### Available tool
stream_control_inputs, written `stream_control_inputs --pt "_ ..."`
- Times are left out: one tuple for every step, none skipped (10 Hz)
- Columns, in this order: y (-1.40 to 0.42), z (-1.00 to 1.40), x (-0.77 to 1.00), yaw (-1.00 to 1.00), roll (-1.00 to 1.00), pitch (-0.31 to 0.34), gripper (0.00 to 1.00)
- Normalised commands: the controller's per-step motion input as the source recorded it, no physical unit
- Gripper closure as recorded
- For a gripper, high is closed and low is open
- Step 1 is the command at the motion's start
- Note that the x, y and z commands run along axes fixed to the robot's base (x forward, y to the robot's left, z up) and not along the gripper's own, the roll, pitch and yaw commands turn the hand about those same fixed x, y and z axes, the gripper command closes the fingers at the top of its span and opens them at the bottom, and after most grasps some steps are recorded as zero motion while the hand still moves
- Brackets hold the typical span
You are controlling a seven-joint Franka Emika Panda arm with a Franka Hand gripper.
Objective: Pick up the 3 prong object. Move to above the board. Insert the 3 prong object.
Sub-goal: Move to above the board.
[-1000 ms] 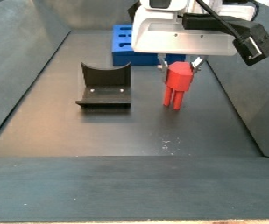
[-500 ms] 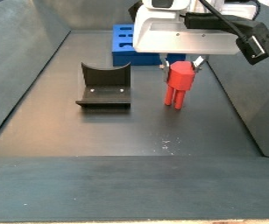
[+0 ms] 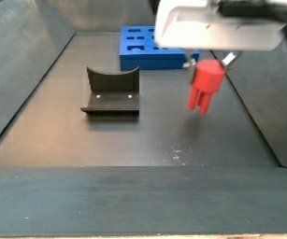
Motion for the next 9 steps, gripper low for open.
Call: stream_control_inputs --pt "0.19 1.0 -0.28 -0.02 0.02 0.056 1.0" --pt "0.18 1.0 -0.27 -0.03 0.02 0.043 1.0" --pt "0.17 1.0 -0.26 -0.04 0.02 0.038 1.0" --pt "0.16 1.0 -0.24 -0.04 0.02 0.026 1.0" --pt "0.15 1.0 -0.23 -0.04 0.02 0.025 1.0" --pt "0.14 1.0 -0.22 -0.04 0.01 0.028 1.0" --pt "0.13 1.0 -0.21 -0.04 0.0 0.023 1.0" --pt "0.13 1.0 -0.2 -0.04 -0.01 0.017 1.0" --pt "0.12 1.0 -0.19 -0.05 -0.01 0.016 1.0"
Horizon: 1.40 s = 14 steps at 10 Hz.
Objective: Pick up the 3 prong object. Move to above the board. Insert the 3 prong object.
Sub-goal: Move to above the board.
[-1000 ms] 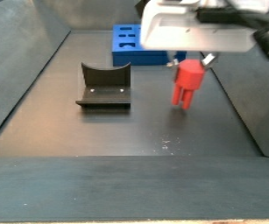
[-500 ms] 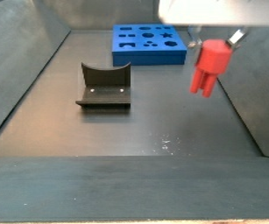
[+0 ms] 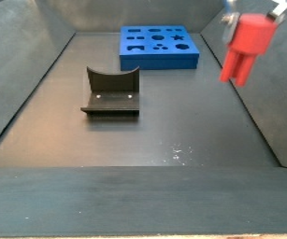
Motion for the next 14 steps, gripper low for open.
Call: stream_control_inputs --pt "0.12 1.0 -0.17 -0.05 -0.02 0.023 1.0" --pt "0.11 1.0 -0.16 -0.05 -0.02 0.031 1.0" --pt "0.11 1.0 -0.12 -0.05 -0.02 0.047 1.0" --pt "0.09 0.87 -0.09 -0.05 -0.01 0.061 1.0" --pt "0.07 0.72 -0.05 -0.05 -0.02 0.071 1.0" --pt "0.06 0.57 -0.03 -0.05 -0.03 0.075 1.0" --pt "0.05 0.38 -0.01 -0.05 -0.04 0.079 1.0" --pt "0.04 0.23 -0.01 -0.05 -0.04 0.079 1.0" --pt "-1.0 0.08 0.42 -0.3 -0.02 0.337 1.0" --pt "-1.0 0.07 0.42 -0.28 -0.02 0.324 1.0" --pt "-1.0 0.08 0.44 -0.11 -0.01 0.296 1.0" --pt "-1.0 0.08 0.44 -0.06 -0.06 0.242 1.0" --pt "-1.0 0.08 0.45 -0.02 -0.04 0.196 1.0" --pt "-1.0 0.08 0.45 0.0 -0.02 0.143 1.0"
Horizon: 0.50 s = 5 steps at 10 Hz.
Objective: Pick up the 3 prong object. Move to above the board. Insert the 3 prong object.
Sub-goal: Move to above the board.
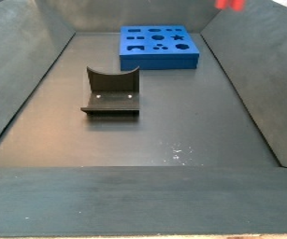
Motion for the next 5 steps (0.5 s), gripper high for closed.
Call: stream_control_inputs --pt "-1.0 0.08 0.46 0.0 -0.01 0.114 1.0" --pt "-1.0 0.08 0.46 0.01 -0.01 0.108 1.0" --pt "-1.0 0.09 0.47 0.01 -0.01 0.111 1.0" --pt "-1.0 0.09 0.48 0.01 -0.01 0.113 1.0" --pt "-1.0 0.09 0.49 0.01 0.0 0.122 1.0"
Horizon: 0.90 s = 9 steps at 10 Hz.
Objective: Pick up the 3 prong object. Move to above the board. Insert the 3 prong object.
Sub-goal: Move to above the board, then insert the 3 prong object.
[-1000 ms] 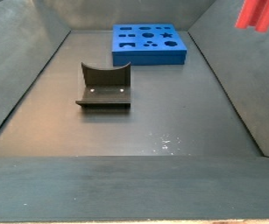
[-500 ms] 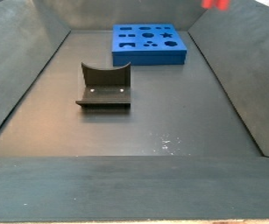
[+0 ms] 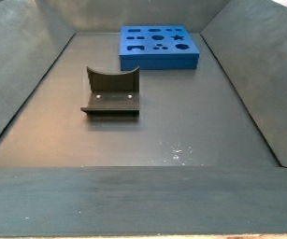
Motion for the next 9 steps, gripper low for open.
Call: stream_control_inputs --pt "-1.0 0.09 0.51 0.01 -0.01 0.134 1.0" --pt "-1.0 0.1 0.52 0.01 0.0 0.144 1.0" --pt "-1.0 0.11 0.55 0.01 0.02 0.153 1.0" --pt "-0.97 0.11 0.56 0.01 0.03 0.157 1.0" --pt "-0.5 0.06 0.35 0.01 0.08 0.162 1.0" --pt "-0.32 0.04 0.26 0.01 0.1 0.159 1.0" --pt "0.0 -0.02 0.0 0.0 0.0 0.0 1.0" --pt "0.0 -0.06 0.0 0.0 0.0 0.0 1.0" --pt "0.0 -0.29 0.0 0.0 0.03 -0.034 1.0"
